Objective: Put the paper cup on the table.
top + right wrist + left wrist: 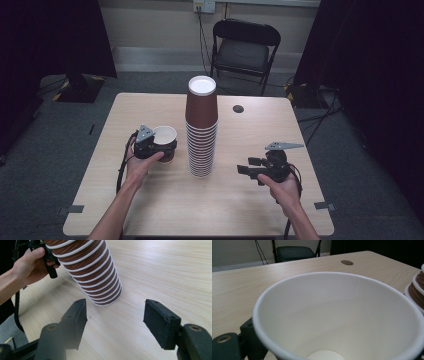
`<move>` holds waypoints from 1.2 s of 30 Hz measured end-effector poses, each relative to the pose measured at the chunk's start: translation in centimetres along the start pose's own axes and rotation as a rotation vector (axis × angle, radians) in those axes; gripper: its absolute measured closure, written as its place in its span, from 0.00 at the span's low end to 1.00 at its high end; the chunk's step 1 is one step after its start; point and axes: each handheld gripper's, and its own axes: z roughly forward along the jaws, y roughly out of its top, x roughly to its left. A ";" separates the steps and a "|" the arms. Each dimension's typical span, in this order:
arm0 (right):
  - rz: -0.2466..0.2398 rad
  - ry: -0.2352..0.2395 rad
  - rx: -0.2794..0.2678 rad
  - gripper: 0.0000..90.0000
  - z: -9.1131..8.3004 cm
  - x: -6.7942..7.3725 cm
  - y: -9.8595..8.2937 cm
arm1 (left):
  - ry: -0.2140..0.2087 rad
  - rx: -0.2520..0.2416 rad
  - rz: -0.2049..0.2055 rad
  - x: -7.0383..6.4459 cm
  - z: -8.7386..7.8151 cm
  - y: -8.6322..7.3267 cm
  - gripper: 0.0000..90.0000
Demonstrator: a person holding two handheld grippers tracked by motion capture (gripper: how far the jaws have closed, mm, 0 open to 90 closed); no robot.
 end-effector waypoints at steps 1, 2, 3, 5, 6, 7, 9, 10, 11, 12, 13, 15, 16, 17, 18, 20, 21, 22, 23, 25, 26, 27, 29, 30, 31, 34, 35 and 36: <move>0.002 -0.001 -0.001 0.39 0.0 0.0 0.0 | 0.000 0.004 0.004 0.0 -0.1 -0.1 0.09; 0.003 -0.001 -0.001 0.39 -0.1 0.0 0.0 | 0.000 0.003 0.003 -0.1 -0.1 -0.2 0.09; 0.004 0.001 -0.001 0.39 -0.1 0.0 0.0 | -0.001 0.017 0.004 -0.1 -0.2 -0.3 0.09; 0.002 -0.001 -0.003 0.39 0.0 0.0 0.0 | -0.002 0.038 0.022 -0.2 -0.3 -0.5 0.09; 0.001 -0.001 -0.002 0.39 0.0 0.0 0.0 | -0.005 0.040 0.026 -0.2 -0.4 -0.5 0.10; 0.001 0.000 -0.001 0.39 0.0 0.1 0.0 | -0.001 0.041 0.027 -0.2 -0.5 -0.6 0.10; 0.002 0.002 -0.001 0.39 0.1 0.1 0.0 | 0.000 0.039 0.012 -0.1 -0.6 -0.6 0.10; -0.001 0.002 0.000 0.39 0.1 0.2 0.0 | 0.000 0.044 0.016 0.0 -0.6 -0.6 0.10; 0.000 0.001 0.001 0.39 0.1 0.2 0.0 | 0.001 0.046 0.014 0.0 -0.6 -0.6 0.10; -0.002 0.001 -0.001 0.39 0.1 0.2 0.0 | 0.002 0.047 0.012 0.0 -0.6 -0.7 0.10; -0.002 0.001 -0.001 0.39 0.0 0.2 0.0 | 0.001 0.065 0.020 0.0 -0.6 -0.7 0.10; 0.001 0.001 -0.006 0.39 0.0 0.2 0.0 | 0.004 0.069 0.027 0.0 -0.6 -1.0 0.11; 0.002 0.001 -0.007 0.38 -0.1 0.1 0.0 | 0.002 0.066 0.020 0.0 -0.5 -1.2 0.12; 0.002 0.000 -0.007 0.38 -0.1 0.1 0.0 | -0.007 0.083 0.014 0.1 -0.5 -1.4 0.12; 0.003 0.000 -0.007 0.38 -0.1 0.1 0.0 | -0.007 0.103 0.005 0.2 -0.4 -1.5 0.13; 0.002 0.000 -0.008 0.38 -0.1 0.1 0.0 | -0.014 0.107 0.009 0.3 -0.4 -1.6 0.14; 0.003 0.000 -0.007 0.38 -0.1 0.1 0.0 | -0.012 0.107 0.004 0.2 -0.4 -1.6 0.14; 0.003 0.001 -0.008 0.38 -0.1 0.2 0.0 | -0.008 0.114 0.001 0.2 -0.3 -1.6 0.14; 0.000 0.006 -0.013 0.38 -0.2 0.2 0.0 | -0.006 0.121 0.000 0.2 -0.3 -1.6 0.14; -0.001 0.009 -0.030 0.38 -0.3 0.2 0.0 | -0.007 0.137 -0.013 0.2 -0.3 -1.7 0.14; 0.000 0.008 -0.034 0.38 -0.4 0.2 0.1 | -0.010 0.152 -0.021 0.3 -0.2 -1.8 0.14; -0.002 0.010 -0.037 0.38 -0.5 0.2 0.1 | -0.011 0.163 -0.026 0.4 -0.2 -1.9 0.15; -0.004 0.008 -0.040 0.38 -0.6 0.2 0.1 | -0.010 0.179 -0.025 0.4 -0.3 -2.0 0.16; -0.003 0.009 -0.040 0.38 -0.6 0.2 0.1 | -0.005 0.184 -0.020 0.4 -0.3 -2.0 0.16; -0.002 0.008 -0.040 0.38 -0.6 0.2 0.1 | -0.004 0.188 -0.028 0.3 -0.4 -2.0 0.17; -0.004 0.006 -0.041 0.36 -0.5 0.2 0.1 | 0.013 0.207 -0.051 0.2 -0.6 -2.0 0.17; -0.006 0.008 -0.048 0.36 -0.6 0.2 0.1 | 0.021 0.222 -0.037 0.1 -0.8 -2.1 0.17; -0.011 0.008 -0.058 0.36 -0.7 0.3 0.1 | 0.029 0.240 -0.018 0.0 -0.9 -2.3 0.17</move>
